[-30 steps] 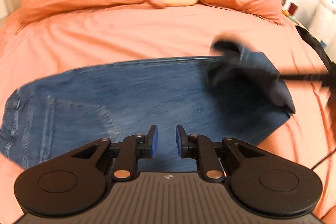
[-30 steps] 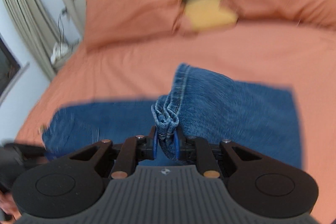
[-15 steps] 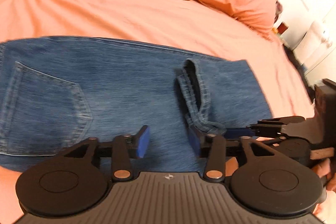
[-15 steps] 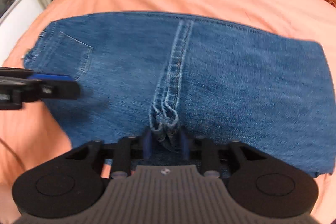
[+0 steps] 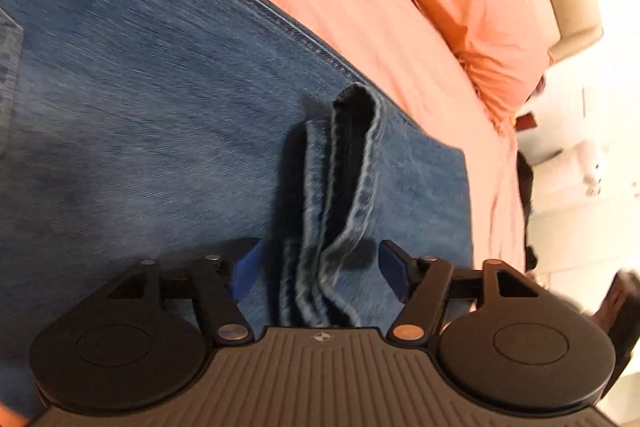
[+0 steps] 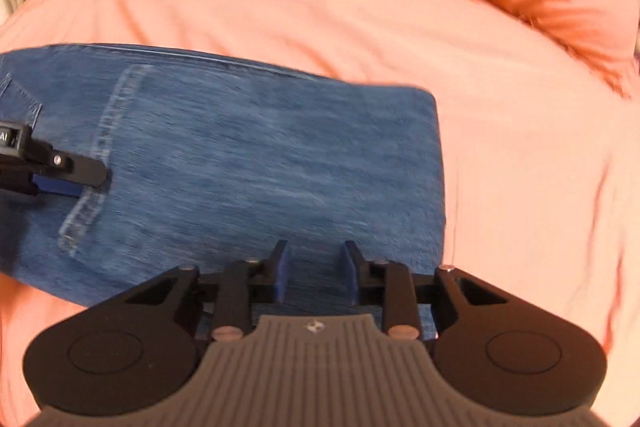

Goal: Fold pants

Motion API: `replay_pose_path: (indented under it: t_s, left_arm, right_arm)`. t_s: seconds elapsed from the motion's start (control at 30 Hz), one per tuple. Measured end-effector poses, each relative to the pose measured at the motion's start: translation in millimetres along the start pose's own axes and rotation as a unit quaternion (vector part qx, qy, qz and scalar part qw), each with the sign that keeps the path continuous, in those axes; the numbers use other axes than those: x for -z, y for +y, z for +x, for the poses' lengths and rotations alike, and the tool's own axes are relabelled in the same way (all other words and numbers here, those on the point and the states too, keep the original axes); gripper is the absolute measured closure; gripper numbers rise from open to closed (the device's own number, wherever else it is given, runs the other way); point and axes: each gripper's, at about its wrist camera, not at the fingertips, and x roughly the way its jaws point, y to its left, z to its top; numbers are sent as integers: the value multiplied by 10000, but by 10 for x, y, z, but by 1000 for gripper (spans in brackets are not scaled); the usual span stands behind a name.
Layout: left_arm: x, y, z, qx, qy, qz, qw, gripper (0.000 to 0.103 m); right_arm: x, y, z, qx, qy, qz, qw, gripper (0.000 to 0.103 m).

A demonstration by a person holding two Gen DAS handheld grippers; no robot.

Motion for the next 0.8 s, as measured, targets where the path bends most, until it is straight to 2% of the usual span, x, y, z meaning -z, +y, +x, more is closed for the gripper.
replay_pose_path:
  t_s: [0.03, 0.1, 0.13, 0.17, 0.23, 0.27, 0.3, 0.33, 0.37, 0.4, 0.43, 0.47, 0.5, 0.53, 0.57, 0.6, 0.67, 0.7, 0.73, 0.8]
  left_arm:
    - [-16, -7, 44, 50, -22, -22, 10000, 25]
    - [-55, -69, 114, 99, 11, 22, 9999, 36]
    - [-82, -125, 122, -15, 7, 141, 9999, 62]
    - [-96, -221, 117, -145, -13, 375, 9992, 83]
    - [-64, -532, 2, -318, -329, 1132, 9925, 83]
    - [1, -739, -86, -444, -549, 1715, 9826, 84]
    - [99, -953, -165, -558, -780, 2372, 9667, 84]
    - [235, -1164, -223, -710, -995, 3091, 9431, 84]
    - [397, -1352, -242, -915, -1187, 3831, 9114, 84]
    - [558, -1492, -215, -1164, -1349, 4478, 8762, 84]
    - [685, -1571, -160, -1406, -1462, 4953, 8447, 84]
    - [756, -1580, -89, -1600, -1471, 5211, 8253, 84]
    - [758, -1539, -3, -1764, -1364, 5267, 8203, 84]
    - [688, -1455, 98, -1937, -1165, 5106, 8296, 84]
    - [562, -1348, 196, -2103, -933, 4764, 8486, 84]
    - [416, -1202, 253, -2126, -708, 4341, 8725, 84]
    - [175, -953, 261, -1814, -463, 3543, 9162, 78]
    - [71, -871, 243, -1671, -397, 3168, 9328, 75]
    - [-7, -758, 168, -1489, -349, 2800, 9478, 68]
    - [-187, -597, 102, -1016, -355, 2061, 9726, 60]
  right_arm:
    - [31, -53, 35, -82, 5, 57, 9999, 77]
    - [105, -98, 88, -224, 2, 84, 9997, 77]
    - [119, -116, 117, -257, 9, 58, 9997, 77]
    - [145, -122, 139, -287, -1, 24, 9996, 77]
    - [168, -135, 175, -357, -65, 0, 9993, 77]
    - [183, -148, 179, -401, -104, 8, 9991, 77]
    - [203, -167, 178, -454, -138, 28, 9989, 77]
    - [222, -190, 174, -516, -172, 66, 9985, 77]
    - [231, -213, 167, -581, -208, 123, 9980, 77]
    - [237, -232, 158, -624, -240, 178, 9976, 77]
    - [232, -253, 149, -640, -256, 221, 9974, 77]
    - [235, -263, 148, -658, -263, 256, 9972, 77]
    - [244, -269, 149, -677, -259, 277, 9970, 76]
    - [251, -270, 152, -697, -257, 296, 9968, 74]
    - [254, -271, 154, -715, -265, 305, 9966, 73]
    - [259, -270, 154, -723, -281, 310, 9965, 72]
    - [255, -279, 164, -751, -297, 344, 9961, 72]
    - [251, -279, 172, -753, -276, 365, 9961, 72]
    - [250, -271, 168, -742, -241, 365, 9963, 71]
    - [250, -253, 179, -714, -211, 321, 9967, 71]
